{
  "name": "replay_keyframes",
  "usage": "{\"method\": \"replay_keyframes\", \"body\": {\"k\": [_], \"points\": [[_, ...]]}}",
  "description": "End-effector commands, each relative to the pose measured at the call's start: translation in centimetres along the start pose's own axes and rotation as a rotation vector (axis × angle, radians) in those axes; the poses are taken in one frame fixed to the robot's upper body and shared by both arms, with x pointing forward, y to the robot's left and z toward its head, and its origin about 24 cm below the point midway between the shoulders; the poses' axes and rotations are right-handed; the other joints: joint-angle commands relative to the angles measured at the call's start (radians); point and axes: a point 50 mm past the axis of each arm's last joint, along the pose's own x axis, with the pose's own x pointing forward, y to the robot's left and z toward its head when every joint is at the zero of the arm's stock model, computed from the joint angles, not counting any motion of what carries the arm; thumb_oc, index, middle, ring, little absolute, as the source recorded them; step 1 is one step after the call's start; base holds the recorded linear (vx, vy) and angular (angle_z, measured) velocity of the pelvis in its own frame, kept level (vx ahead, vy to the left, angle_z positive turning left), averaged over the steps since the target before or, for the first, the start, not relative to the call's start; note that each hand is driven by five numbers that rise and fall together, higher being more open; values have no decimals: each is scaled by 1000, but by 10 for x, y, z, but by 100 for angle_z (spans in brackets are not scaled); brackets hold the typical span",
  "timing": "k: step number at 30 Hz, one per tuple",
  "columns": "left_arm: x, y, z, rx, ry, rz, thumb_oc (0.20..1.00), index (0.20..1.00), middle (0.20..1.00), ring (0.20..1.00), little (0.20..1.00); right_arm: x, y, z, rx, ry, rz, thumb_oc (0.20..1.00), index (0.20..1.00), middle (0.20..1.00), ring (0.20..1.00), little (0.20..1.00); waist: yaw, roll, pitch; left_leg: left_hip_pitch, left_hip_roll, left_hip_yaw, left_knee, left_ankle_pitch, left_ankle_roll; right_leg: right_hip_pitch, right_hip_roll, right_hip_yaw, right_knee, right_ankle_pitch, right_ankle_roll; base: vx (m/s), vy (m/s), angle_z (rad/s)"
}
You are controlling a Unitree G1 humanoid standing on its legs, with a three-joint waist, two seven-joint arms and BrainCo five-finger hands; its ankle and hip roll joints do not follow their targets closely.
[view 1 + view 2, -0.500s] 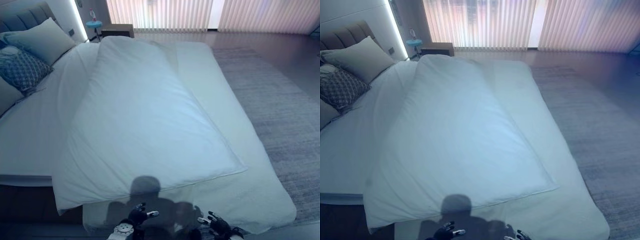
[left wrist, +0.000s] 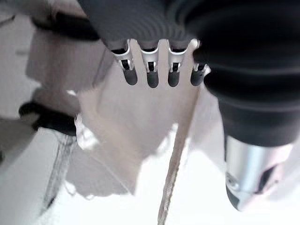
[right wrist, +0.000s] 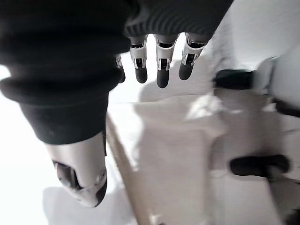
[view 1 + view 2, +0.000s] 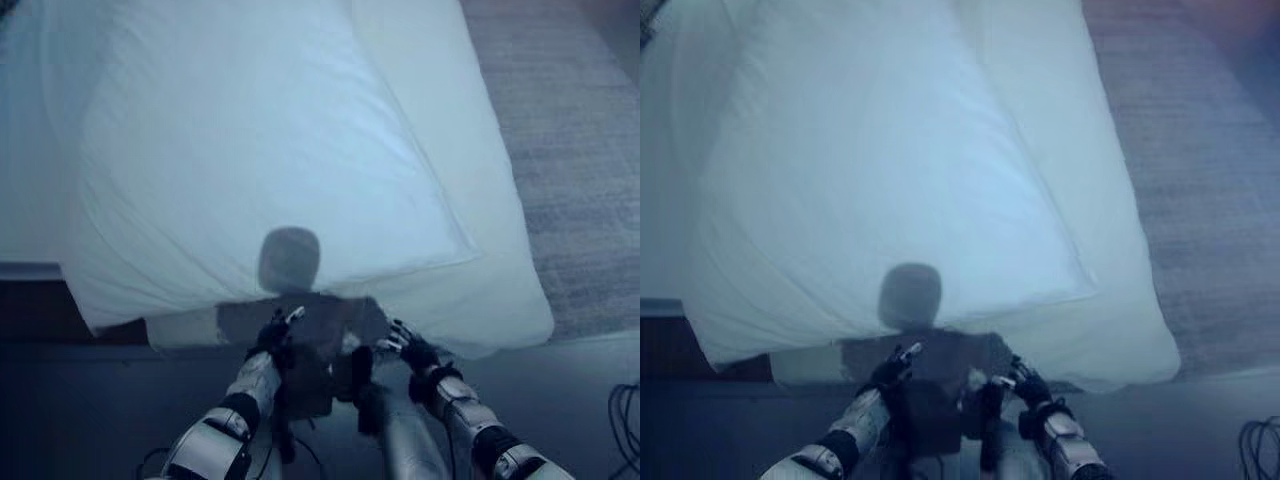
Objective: Make the bed
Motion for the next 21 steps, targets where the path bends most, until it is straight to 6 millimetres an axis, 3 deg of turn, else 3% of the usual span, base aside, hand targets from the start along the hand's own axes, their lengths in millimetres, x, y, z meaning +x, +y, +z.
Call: {"method": "replay_keyframes", "body": {"k": [1,4,5,9,15,21], "points": [[3,-16,21,-138,-95,-11,1000,1000,1000,1000,1000,-1,1,14,12,-93,0,1000,1000,1000,1000,1000,-31,-27,-12,-126,12,10,146,-53,13,-1,36,0,-83,116,35,-133,11,0],[4,-19,36,-247,-141,-5,1000,1000,1000,1000,1000,-1,1,26,-4,-147,-9,1000,1000,1000,1000,1000,-38,-21,-12,-211,24,-6,238,-90,23,-87,35,9,12,87,27,-49,27,-4],[5,-18,42,-287,-157,6,1000,1000,1000,1000,1000,-1,0,28,4,-159,-22,1000,1000,1000,1000,1000,-36,-14,-6,-230,22,-23,280,-131,24,-119,39,21,70,54,26,15,50,-1],[6,-21,50,-383,-181,4,1000,1000,1000,1000,1000,0,0,34,6,-183,-26,1000,1000,1000,1000,1000,-34,-4,-8,-290,19,-22,337,-160,33,-176,25,31,113,43,25,-25,75,-5],[5,-25,69,-508,-235,-14,1000,1000,1000,1000,1000,-2,3,37,0,-203,-6,1000,1000,1000,1000,1000,-28,4,-25,-366,26,-20,395,-183,31,-248,27,39,144,43,22,-21,47,-6],[4,-24,72,-592,-261,-17,1000,1000,1000,1000,1000,-4,4,35,-12,-202,-6,1000,1000,1000,1000,1000,-27,3,-32,-386,30,-21,400,-186,30,-262,30,36,140,40,20,-2,4,-1]]}}
